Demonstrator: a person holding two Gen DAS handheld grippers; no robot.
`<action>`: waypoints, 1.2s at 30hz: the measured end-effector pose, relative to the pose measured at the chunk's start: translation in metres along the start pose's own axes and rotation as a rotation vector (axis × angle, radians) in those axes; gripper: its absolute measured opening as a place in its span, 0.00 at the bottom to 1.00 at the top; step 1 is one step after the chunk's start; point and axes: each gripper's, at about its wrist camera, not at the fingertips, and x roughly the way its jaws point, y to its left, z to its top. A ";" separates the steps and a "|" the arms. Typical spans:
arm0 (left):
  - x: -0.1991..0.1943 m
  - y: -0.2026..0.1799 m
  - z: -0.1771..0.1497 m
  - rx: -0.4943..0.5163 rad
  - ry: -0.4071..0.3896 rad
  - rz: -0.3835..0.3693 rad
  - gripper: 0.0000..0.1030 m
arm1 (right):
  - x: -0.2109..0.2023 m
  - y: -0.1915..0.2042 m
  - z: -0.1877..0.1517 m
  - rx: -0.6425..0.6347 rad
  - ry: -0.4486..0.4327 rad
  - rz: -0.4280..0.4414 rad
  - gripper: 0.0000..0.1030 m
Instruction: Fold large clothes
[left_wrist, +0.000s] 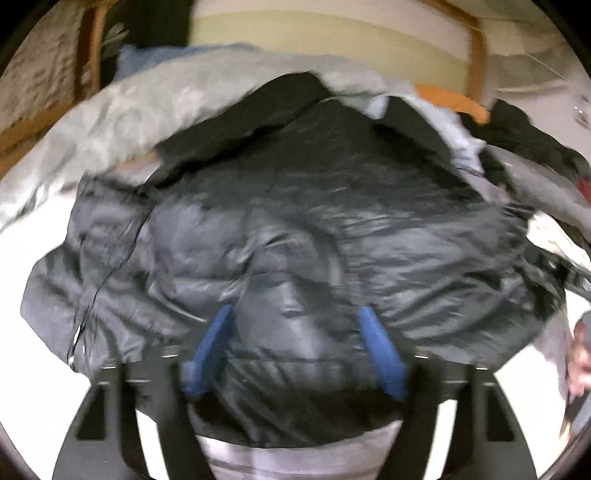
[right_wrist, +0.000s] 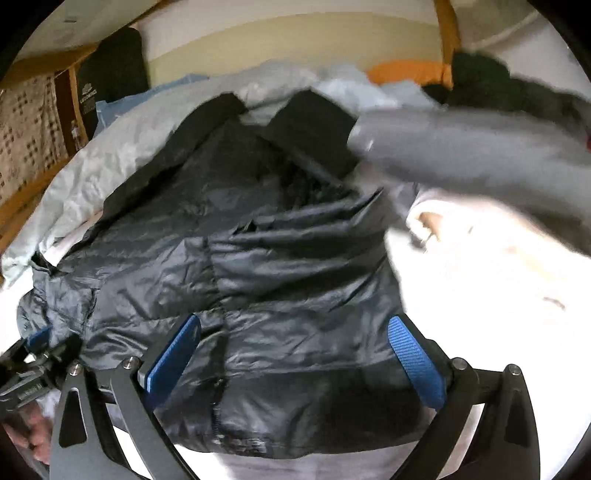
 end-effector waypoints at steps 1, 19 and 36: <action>-0.001 -0.006 0.002 0.050 -0.011 0.008 0.44 | -0.003 -0.001 0.002 -0.017 -0.016 -0.023 0.99; -0.067 0.002 -0.029 0.360 0.123 -0.025 0.38 | -0.063 0.112 -0.057 -0.508 0.001 0.109 0.90; -0.009 0.045 -0.034 0.462 0.103 0.322 0.56 | -0.010 0.076 -0.056 -0.478 0.099 -0.180 0.58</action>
